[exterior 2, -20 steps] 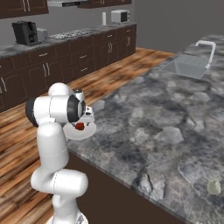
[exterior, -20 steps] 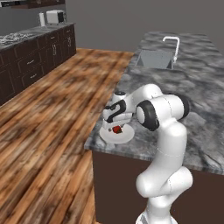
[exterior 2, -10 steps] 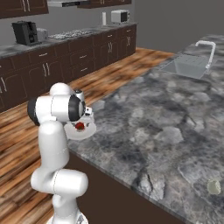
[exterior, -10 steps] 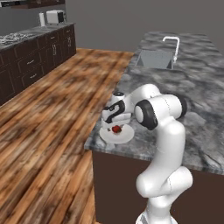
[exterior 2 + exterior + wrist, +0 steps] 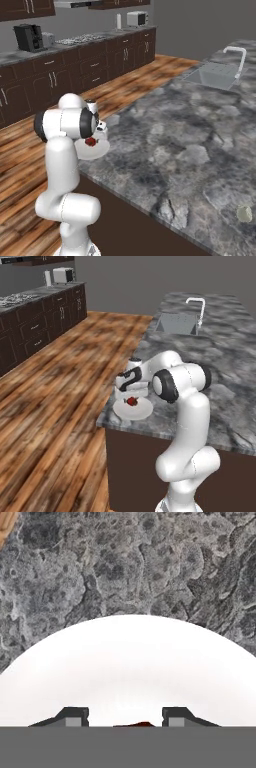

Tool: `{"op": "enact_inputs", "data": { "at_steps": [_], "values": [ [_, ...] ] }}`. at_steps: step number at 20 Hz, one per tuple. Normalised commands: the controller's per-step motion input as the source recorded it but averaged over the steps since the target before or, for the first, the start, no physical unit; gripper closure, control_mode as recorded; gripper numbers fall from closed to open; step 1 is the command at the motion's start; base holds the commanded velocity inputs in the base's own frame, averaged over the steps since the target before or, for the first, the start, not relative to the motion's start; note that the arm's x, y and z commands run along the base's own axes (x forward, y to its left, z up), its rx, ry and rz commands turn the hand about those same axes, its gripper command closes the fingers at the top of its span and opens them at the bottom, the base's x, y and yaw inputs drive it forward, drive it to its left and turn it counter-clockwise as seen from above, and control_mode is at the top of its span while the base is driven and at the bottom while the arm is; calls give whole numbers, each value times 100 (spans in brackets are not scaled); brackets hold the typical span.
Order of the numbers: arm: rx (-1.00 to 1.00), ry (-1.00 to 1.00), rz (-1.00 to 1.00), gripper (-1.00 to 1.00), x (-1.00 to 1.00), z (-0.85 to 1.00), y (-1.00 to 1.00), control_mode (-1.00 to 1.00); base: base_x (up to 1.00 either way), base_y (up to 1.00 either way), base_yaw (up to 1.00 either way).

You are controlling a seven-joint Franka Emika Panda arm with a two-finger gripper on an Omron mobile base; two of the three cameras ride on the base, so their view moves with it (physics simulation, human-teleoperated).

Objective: Pick the bell pepper from the counter and place it in the microwave.

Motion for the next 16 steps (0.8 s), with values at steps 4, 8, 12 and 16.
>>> {"op": "enact_inputs", "data": {
  "at_steps": [4, 8, 12, 16],
  "values": [
    [5, 0, -10, 100, -19, 35, 0, -100, 0, 0, 0],
    [2, -6, -4, 100, -35, 66, 1, -100, 0, 0, 0],
    [0, -17, 0, 100, -62, 62, -3, -100, 0, 0, 0],
    [-1, -17, 0, 100, -76, 75, -13, -100, 0, 0, 0]
  ]
}}
